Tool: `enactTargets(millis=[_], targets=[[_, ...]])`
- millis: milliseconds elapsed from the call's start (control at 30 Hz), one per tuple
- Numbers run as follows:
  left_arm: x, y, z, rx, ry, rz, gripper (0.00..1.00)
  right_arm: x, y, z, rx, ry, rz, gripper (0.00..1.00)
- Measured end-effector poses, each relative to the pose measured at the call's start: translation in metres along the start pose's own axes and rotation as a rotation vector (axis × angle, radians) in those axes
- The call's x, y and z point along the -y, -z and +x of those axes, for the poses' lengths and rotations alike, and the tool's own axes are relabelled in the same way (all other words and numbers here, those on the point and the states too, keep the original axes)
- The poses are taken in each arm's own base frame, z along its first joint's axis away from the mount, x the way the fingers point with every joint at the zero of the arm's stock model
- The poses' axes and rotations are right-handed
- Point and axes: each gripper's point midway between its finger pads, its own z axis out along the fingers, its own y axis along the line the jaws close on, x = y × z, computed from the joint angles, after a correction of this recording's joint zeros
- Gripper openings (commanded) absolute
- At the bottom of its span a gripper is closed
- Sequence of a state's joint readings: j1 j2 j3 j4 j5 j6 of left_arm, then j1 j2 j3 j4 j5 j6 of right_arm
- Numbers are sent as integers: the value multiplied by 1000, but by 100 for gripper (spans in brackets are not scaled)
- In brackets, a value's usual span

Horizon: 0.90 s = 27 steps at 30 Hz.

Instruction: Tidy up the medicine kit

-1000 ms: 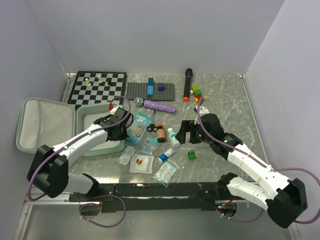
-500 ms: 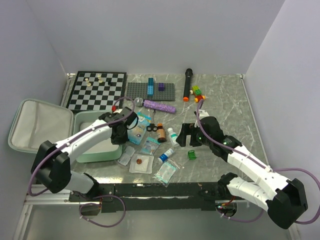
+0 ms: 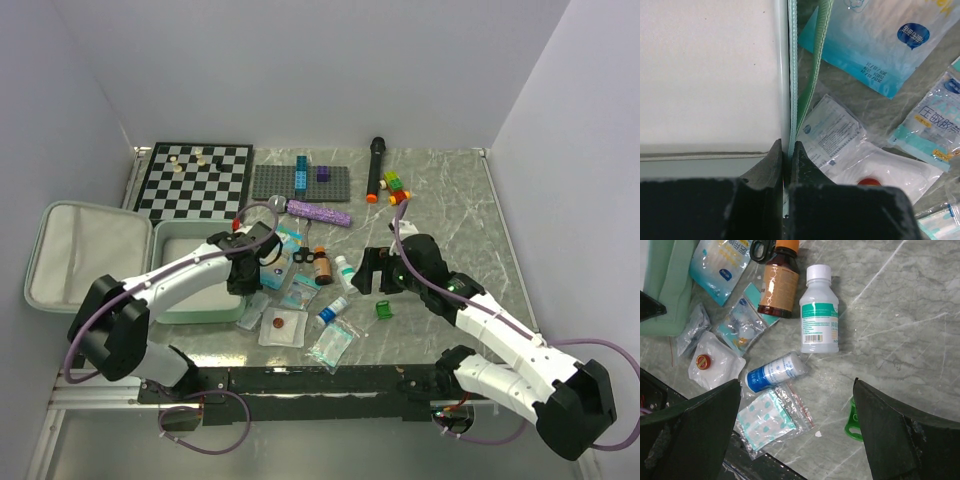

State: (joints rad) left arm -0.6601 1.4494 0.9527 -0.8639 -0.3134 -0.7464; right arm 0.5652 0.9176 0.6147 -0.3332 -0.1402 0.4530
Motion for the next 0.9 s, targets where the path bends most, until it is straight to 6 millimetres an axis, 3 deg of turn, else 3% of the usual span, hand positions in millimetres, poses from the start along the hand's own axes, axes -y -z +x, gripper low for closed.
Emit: enactTargets(millis=[133,500,800,900], targets=[[7,1,1,45,-28,17,1,-1,1,-1,5,0,-3,100],[61,5,11,101,-186,63,1,2,-1,4,-18,-5,11,100],[70,4,8,132,-125,95,1,7,-1,6,-26,-6,35,100],[68,6,6,151,-105,97,9,9,-2,8,-35,-5,43,100]])
